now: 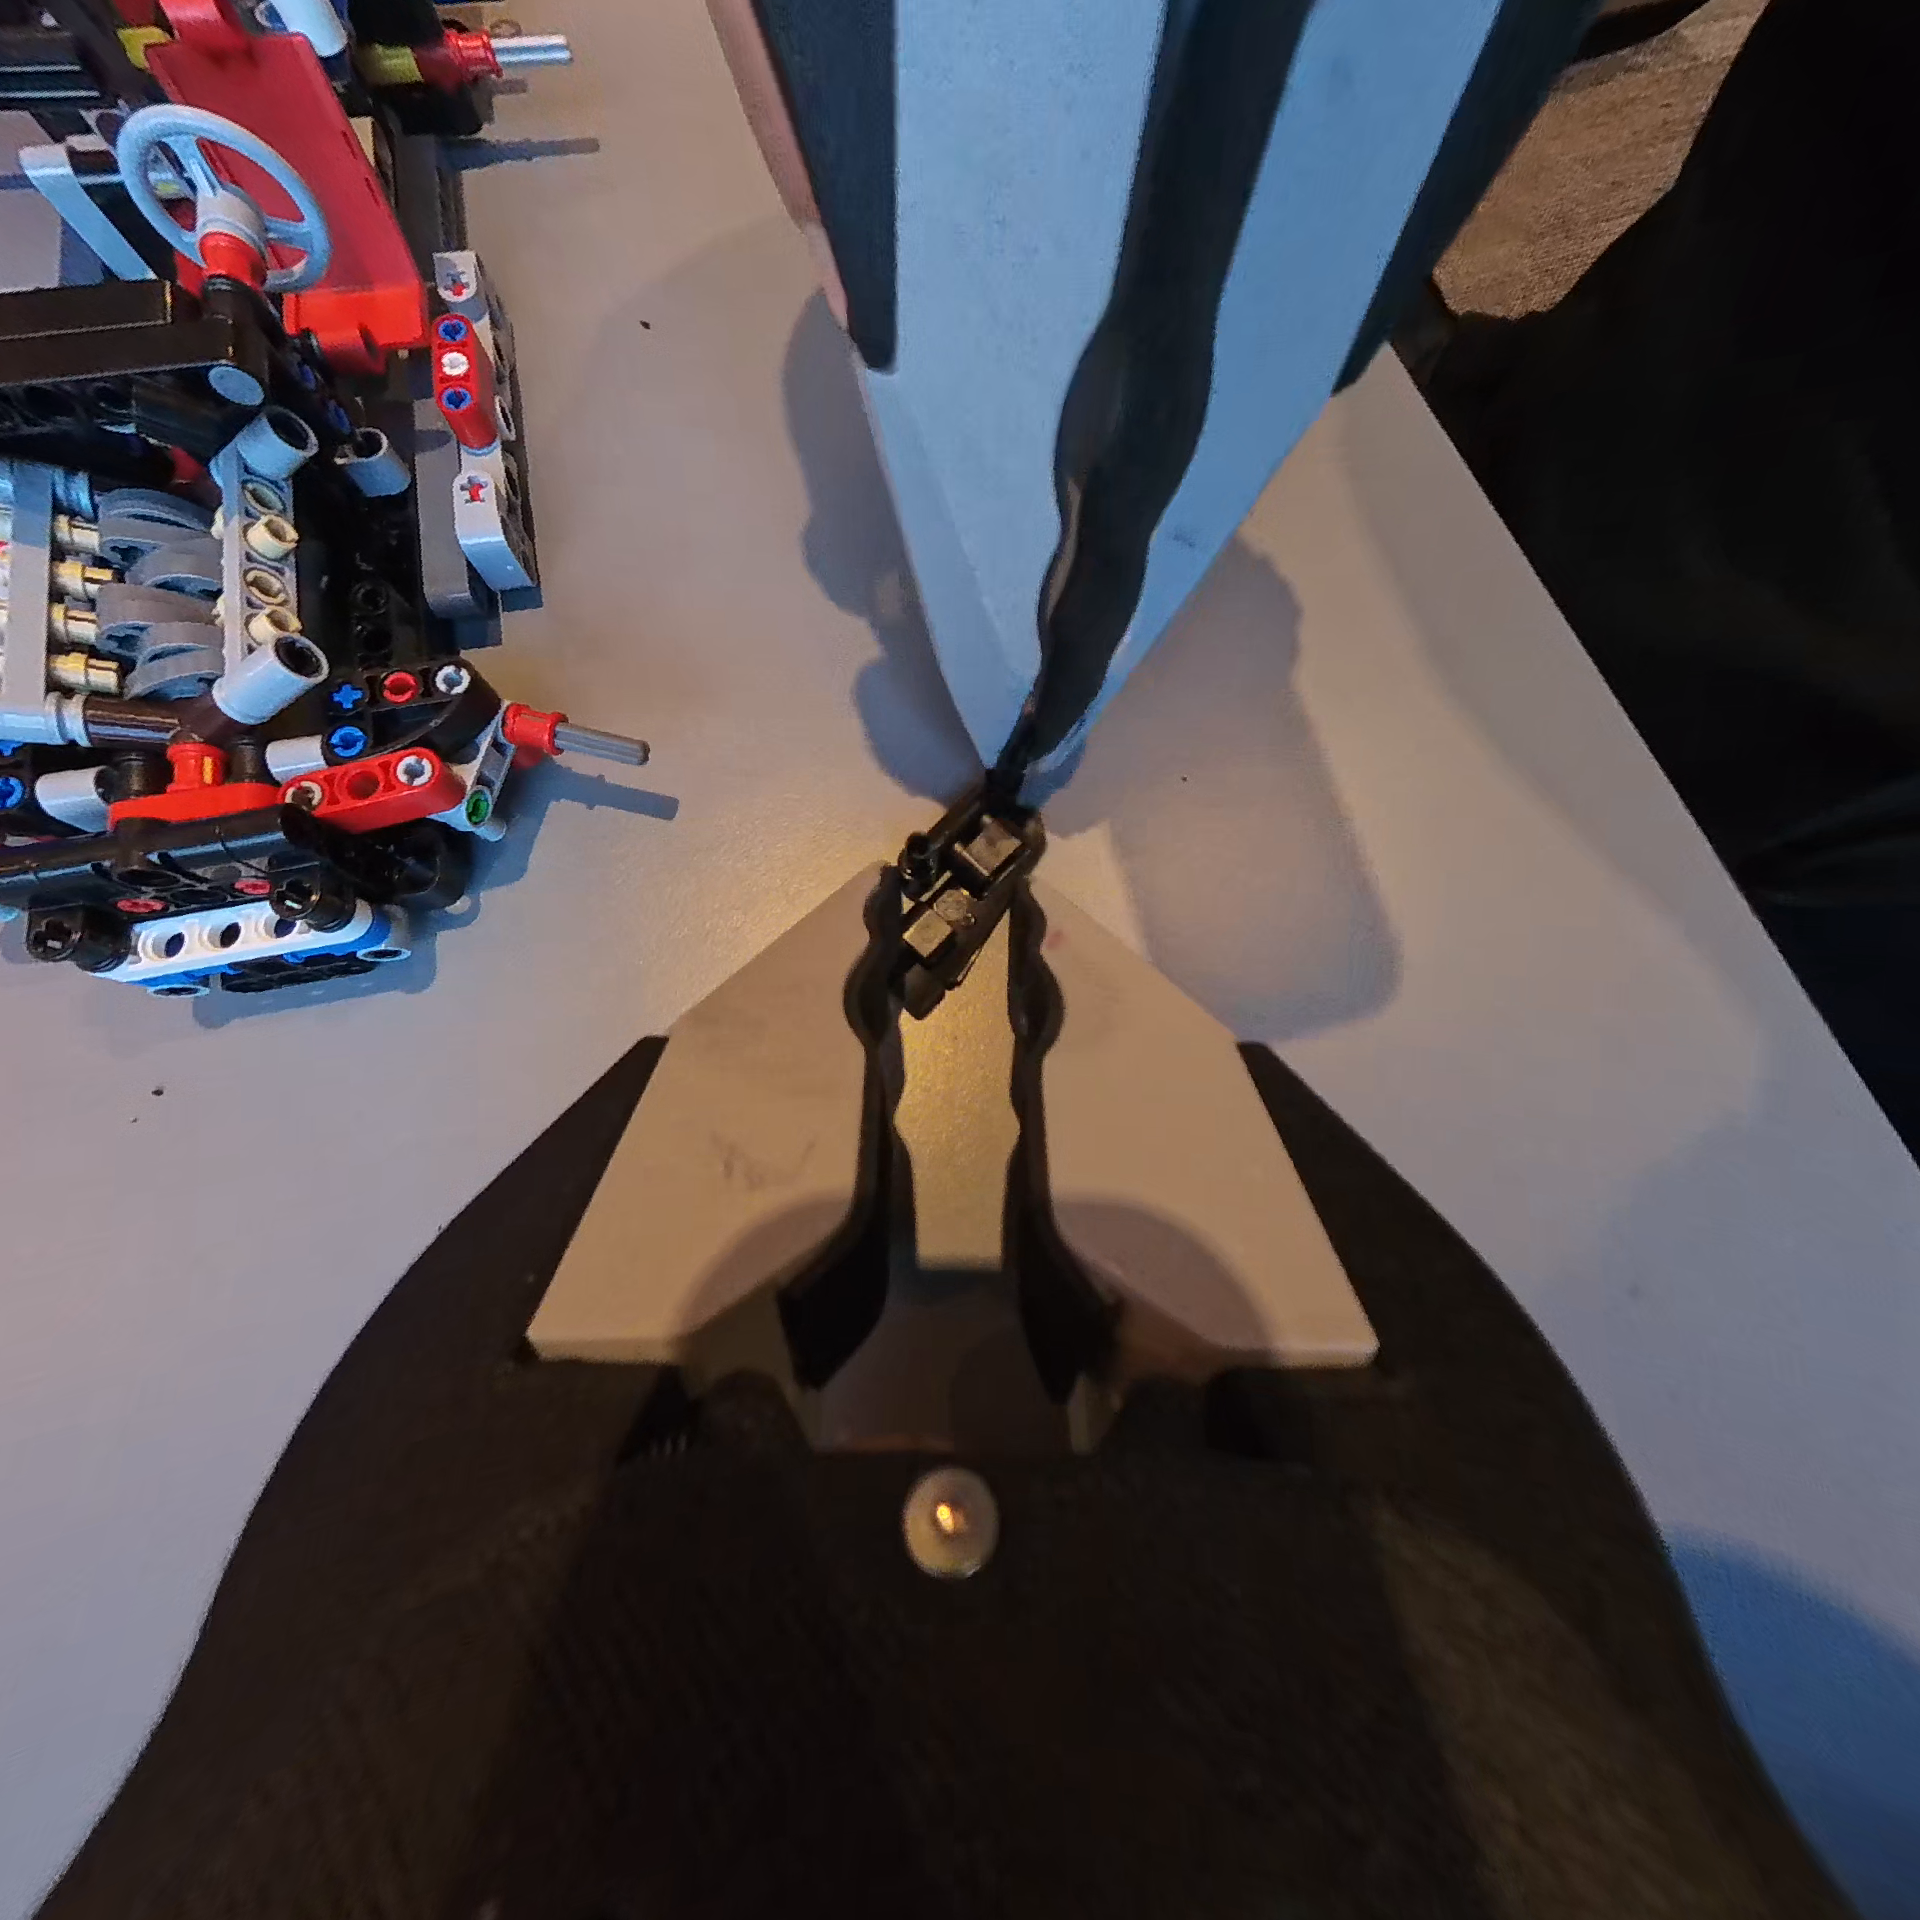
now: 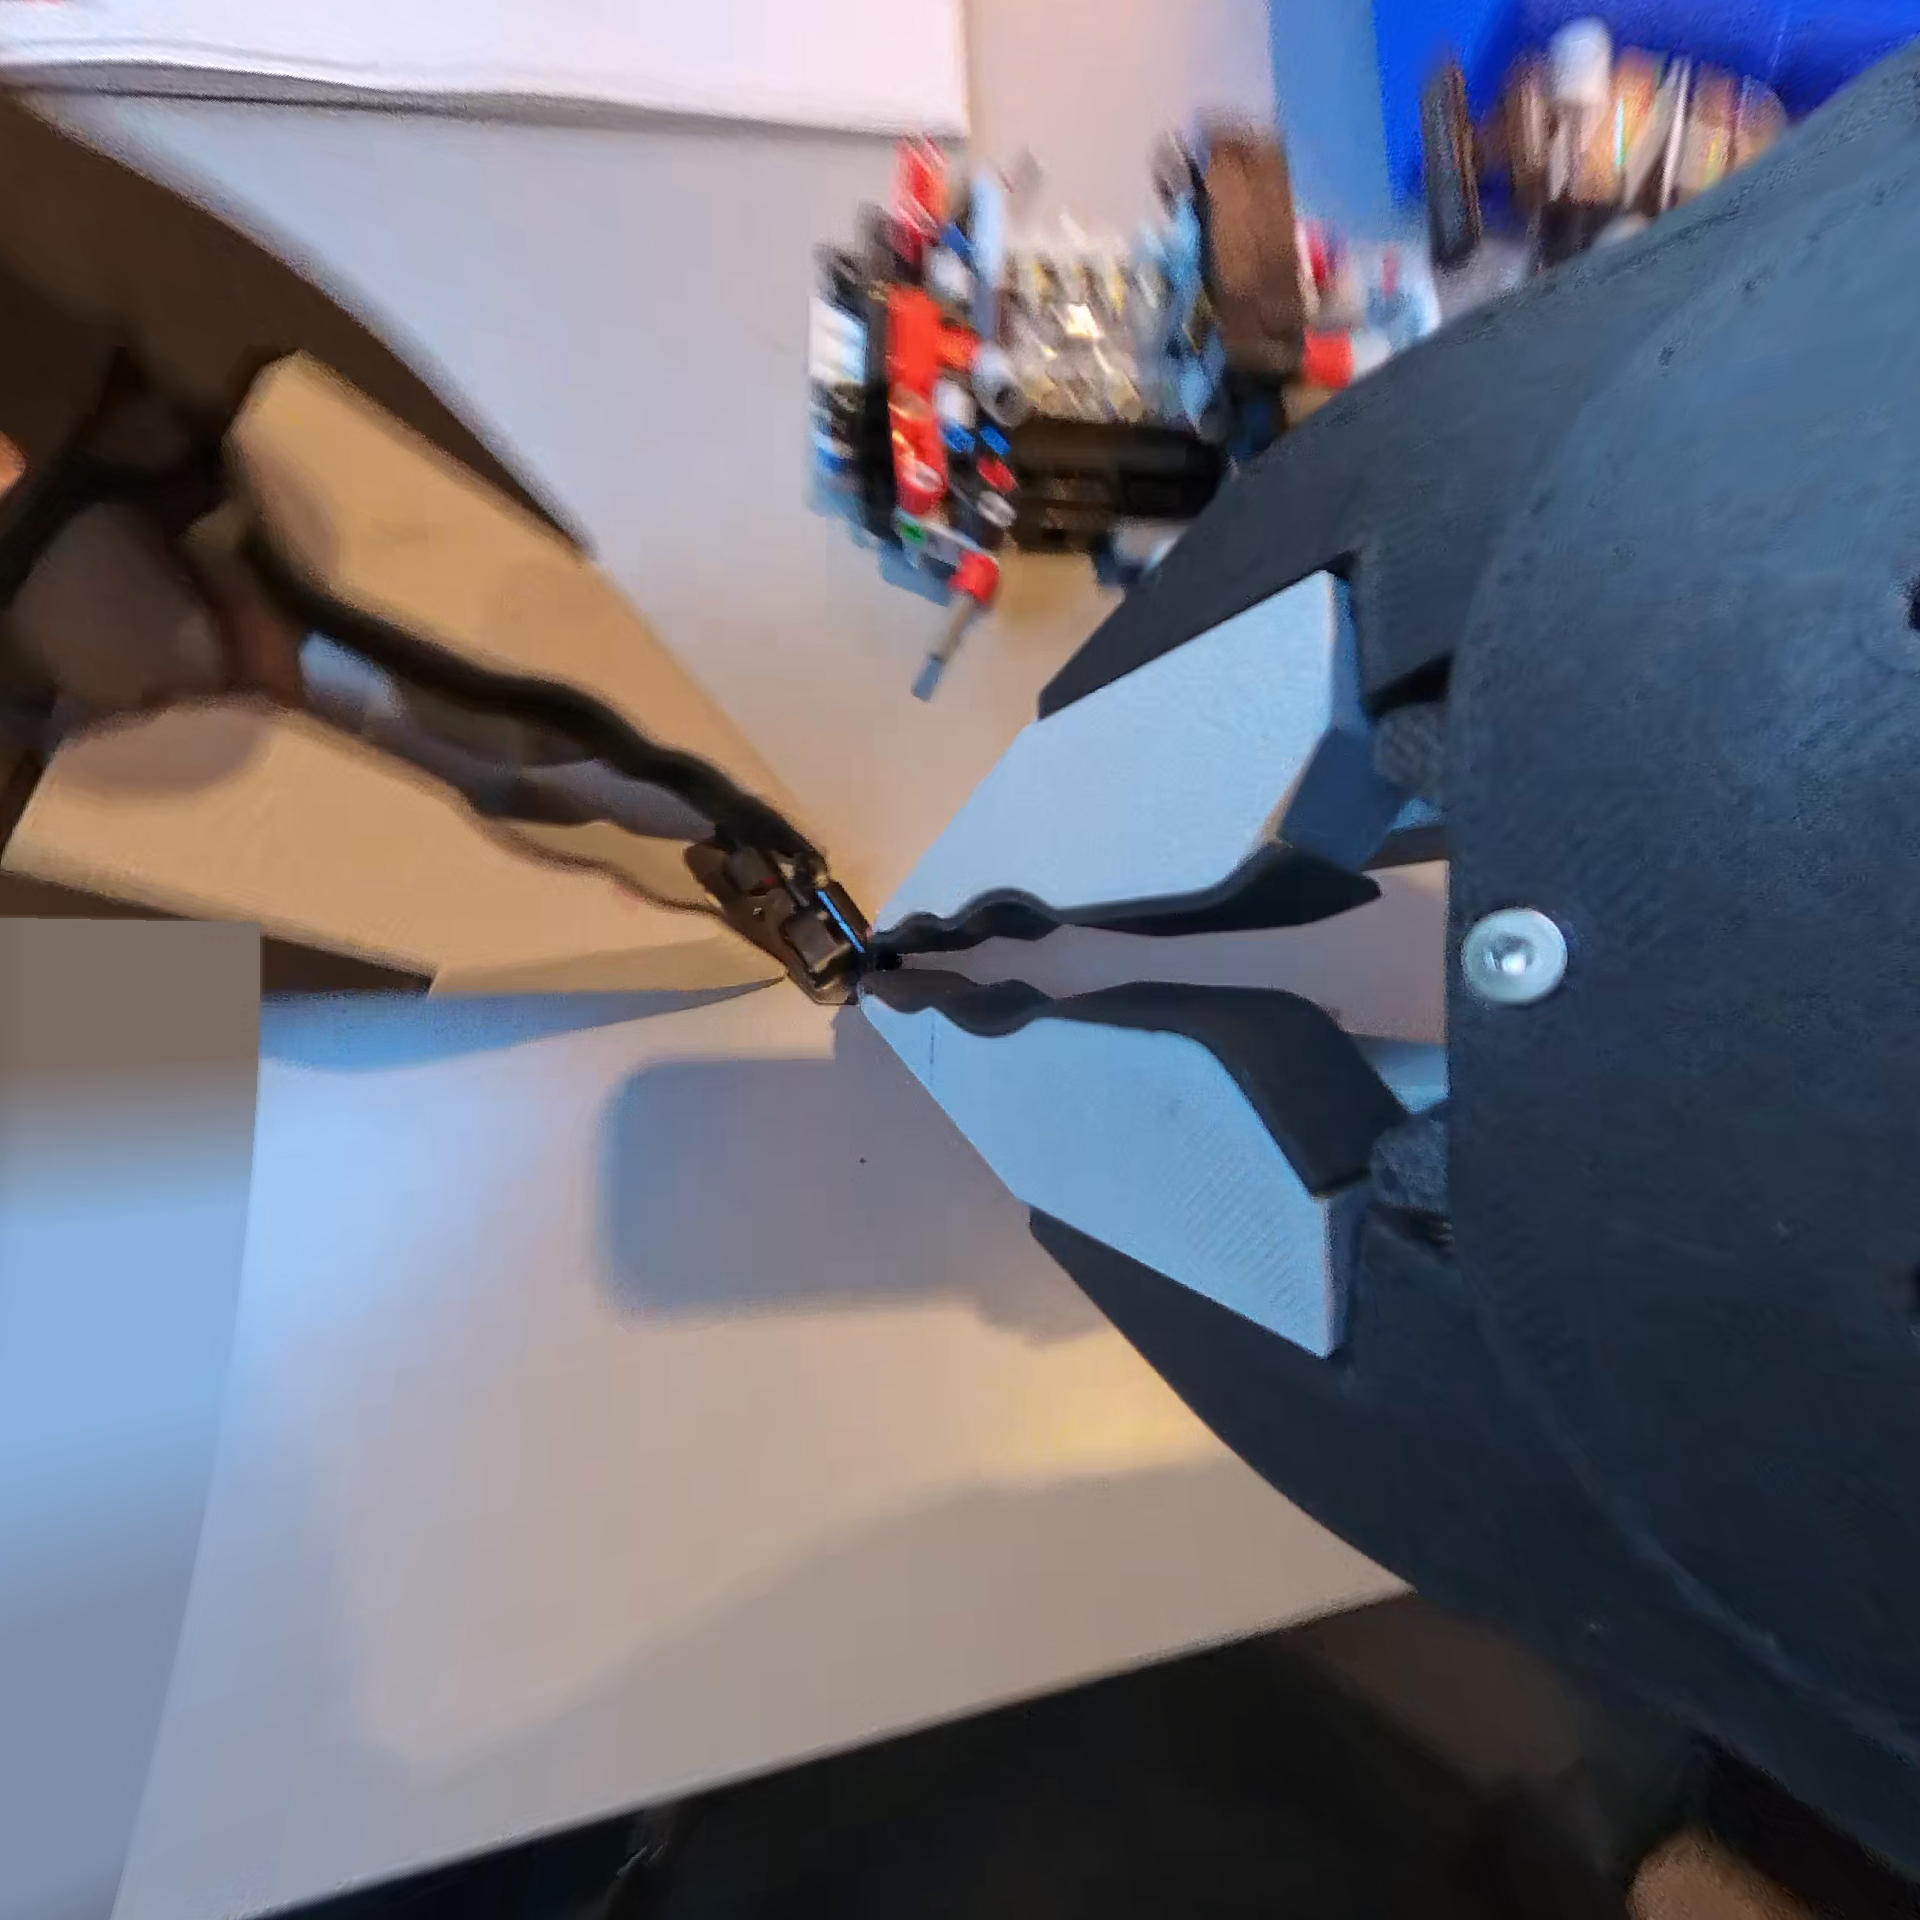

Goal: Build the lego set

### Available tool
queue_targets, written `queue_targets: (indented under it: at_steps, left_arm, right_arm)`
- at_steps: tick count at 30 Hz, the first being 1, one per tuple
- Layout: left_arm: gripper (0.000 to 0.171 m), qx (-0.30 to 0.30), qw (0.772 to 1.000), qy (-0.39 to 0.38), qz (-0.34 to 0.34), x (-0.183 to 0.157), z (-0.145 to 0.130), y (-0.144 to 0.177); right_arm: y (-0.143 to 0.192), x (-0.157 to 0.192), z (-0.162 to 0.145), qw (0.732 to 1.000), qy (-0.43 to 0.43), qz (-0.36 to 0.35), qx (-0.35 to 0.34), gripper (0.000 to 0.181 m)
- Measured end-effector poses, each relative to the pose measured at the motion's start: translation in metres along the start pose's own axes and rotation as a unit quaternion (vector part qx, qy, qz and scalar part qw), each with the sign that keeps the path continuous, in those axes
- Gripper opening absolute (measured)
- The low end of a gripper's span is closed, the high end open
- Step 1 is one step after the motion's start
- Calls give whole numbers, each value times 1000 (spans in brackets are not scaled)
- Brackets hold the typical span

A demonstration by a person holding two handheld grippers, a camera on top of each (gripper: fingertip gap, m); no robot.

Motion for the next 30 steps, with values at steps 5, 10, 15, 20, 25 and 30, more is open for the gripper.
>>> queue_targets:
  at_steps: [5, 10, 15, 20, 25, 30]
  left_arm:
    - [17, 0, 1000, 1, 3, 0, 0, 0]
    - [17, -1, 1000, 7, 0, 0, 0, 0]
    - [17, -1, 1000, 7, 2, 0, 0, 0]
    - [17, -1, 1000, 7, 3, 0, 0, 0]
    - [17, -1, 1000, 8, 3, 0, 0, 0]
    - [17, -1, 1000, 9, 4, 0, 0, 0]
  right_arm:
    - [0, -3, 1, 998, -2, 46, 36, 1]
    - [1, -3, -3, 998, -27, 53, 34, 1]
    - [-2, -4, 4, 998, -5, 50, 46, 1]
    - [-2, -4, 1, 997, 10, 55, 57, 1]
    - [-4, -4, 4, 996, 39, 56, 63, 1]
    - [-3, -6, -1, 994, 31, 75, 67, 2]
Point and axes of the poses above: each gripper's, where its closed fingertips meet, y back along the fingers, z out of its top, x = y × z across the jaws, the point moved 4 cm from there along y, back along the fingers, and after that the axes turned 7 degrees about -x, right-handed, at the moved point
